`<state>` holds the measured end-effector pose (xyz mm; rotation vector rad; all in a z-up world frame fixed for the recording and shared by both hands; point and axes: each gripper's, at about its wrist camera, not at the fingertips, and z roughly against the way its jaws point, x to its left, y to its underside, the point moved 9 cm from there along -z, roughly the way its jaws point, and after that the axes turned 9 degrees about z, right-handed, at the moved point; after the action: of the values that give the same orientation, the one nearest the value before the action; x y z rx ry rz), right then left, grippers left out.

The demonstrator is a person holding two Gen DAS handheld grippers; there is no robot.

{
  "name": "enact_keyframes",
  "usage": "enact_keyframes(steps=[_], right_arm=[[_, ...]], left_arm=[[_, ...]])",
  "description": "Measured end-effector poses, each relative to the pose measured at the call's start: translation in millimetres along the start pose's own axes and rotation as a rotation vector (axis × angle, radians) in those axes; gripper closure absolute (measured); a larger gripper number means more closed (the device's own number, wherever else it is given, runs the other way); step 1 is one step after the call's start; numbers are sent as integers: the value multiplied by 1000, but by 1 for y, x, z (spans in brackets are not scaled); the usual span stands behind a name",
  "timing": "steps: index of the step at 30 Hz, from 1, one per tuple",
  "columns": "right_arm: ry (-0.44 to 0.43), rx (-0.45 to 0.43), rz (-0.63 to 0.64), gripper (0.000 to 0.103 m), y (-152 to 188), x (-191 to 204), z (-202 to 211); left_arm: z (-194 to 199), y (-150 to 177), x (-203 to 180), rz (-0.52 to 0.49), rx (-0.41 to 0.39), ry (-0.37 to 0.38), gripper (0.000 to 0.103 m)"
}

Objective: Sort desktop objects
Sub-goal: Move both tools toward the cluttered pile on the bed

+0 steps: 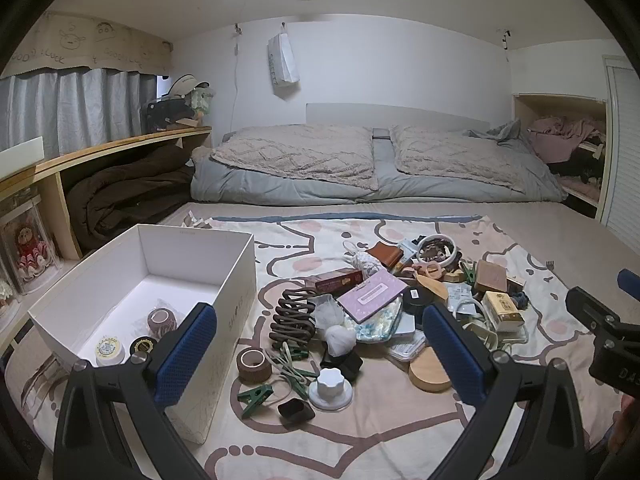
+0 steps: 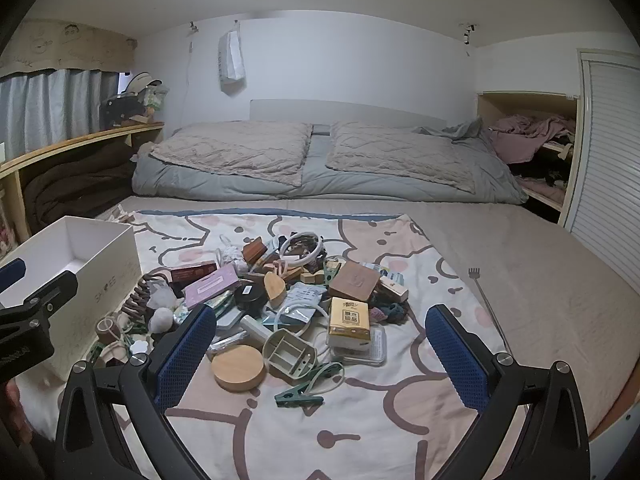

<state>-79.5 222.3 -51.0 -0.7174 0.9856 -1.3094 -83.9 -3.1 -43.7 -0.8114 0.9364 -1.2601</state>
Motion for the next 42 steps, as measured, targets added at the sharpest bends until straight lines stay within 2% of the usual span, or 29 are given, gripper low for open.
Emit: enact_keyframes(steps=[14, 32, 42], right_arm=[[-13, 16, 8, 0, -1, 5, 0], [-63, 160, -81, 0, 28, -8, -44], [-92, 269, -45, 0, 45, -11, -84]], left_arm=[[-5, 5, 1, -1, 11, -5, 0], [-33, 32, 2, -21, 117, -25, 0], [-42, 45, -4, -46, 155, -30, 0]])
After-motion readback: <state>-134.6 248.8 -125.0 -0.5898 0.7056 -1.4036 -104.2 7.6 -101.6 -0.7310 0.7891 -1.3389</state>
